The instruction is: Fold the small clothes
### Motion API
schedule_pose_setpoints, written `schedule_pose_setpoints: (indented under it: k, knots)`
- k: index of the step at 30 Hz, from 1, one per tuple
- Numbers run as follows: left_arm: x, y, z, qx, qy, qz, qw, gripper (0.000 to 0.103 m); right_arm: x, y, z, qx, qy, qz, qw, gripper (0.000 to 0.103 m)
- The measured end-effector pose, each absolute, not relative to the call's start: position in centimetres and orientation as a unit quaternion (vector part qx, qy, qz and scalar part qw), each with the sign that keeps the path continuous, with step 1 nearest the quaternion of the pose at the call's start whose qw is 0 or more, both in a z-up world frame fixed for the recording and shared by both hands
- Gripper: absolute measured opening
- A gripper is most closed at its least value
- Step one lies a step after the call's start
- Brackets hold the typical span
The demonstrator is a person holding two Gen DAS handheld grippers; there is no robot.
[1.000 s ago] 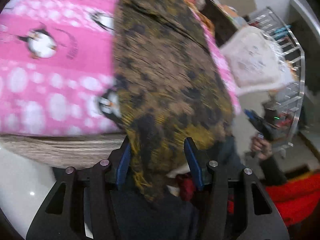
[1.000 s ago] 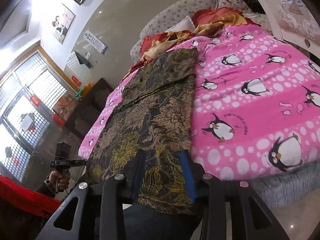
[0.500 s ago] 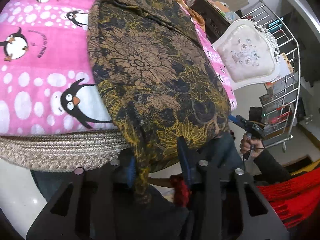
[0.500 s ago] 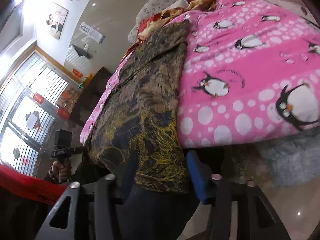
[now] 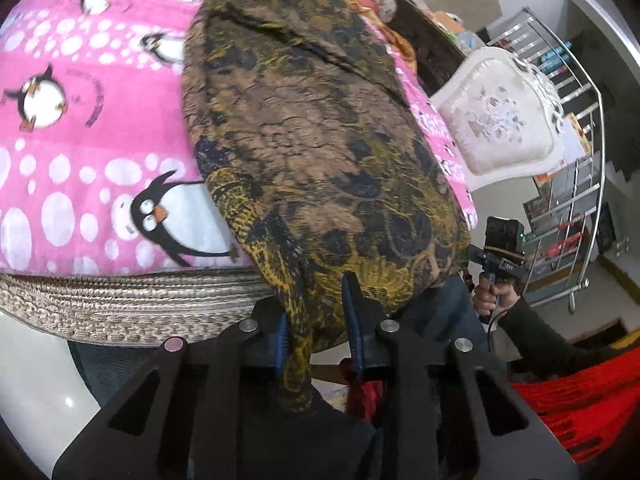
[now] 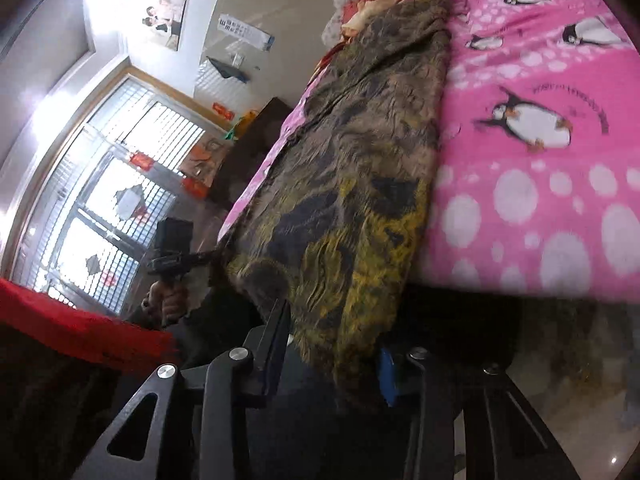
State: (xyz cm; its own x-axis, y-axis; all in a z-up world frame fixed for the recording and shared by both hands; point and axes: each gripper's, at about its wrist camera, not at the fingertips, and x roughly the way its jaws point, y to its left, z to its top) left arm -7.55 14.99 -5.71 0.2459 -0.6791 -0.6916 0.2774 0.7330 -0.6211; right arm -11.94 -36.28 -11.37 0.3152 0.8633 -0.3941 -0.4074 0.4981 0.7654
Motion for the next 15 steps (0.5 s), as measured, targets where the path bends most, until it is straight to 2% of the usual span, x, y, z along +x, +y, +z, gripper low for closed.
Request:
schedule_pose_setpoints:
  k: [2,3,4,9,15]
  knots:
    - [-7.5,15.2,-5.9,-0.193,0.527,-0.3,0.771,0.023,-11.4,-36.3,-11.4,0.278,0.414,0.406,0.766,0.036]
    - [-7.6,15.2,-5.6,-0.193,0.518,-0.296,0.779,0.02,-11.4,-36.2,-11.1,0.276,0.415,0.408,0.765,0.027]
    - [-7.7,15.2,-5.4,-0.193,0.515,-0.298,0.78,0.004,-11.6,-35.9,-10.6,0.263,0.417,0.406,0.77,0.008]
    - [-8.5,14.9,-3.1,-0.188,0.479,-0.306,0.801,0.003,-12.9,-34.3,-6.1,0.222,0.39,0.435,0.781,0.005]
    - [-8.7,16.5,0.5,-0.23,0.401,-0.321,0.827,0.003,-13.1,-35.4,0.3,0.254,0.262,0.435,0.823,0.004]
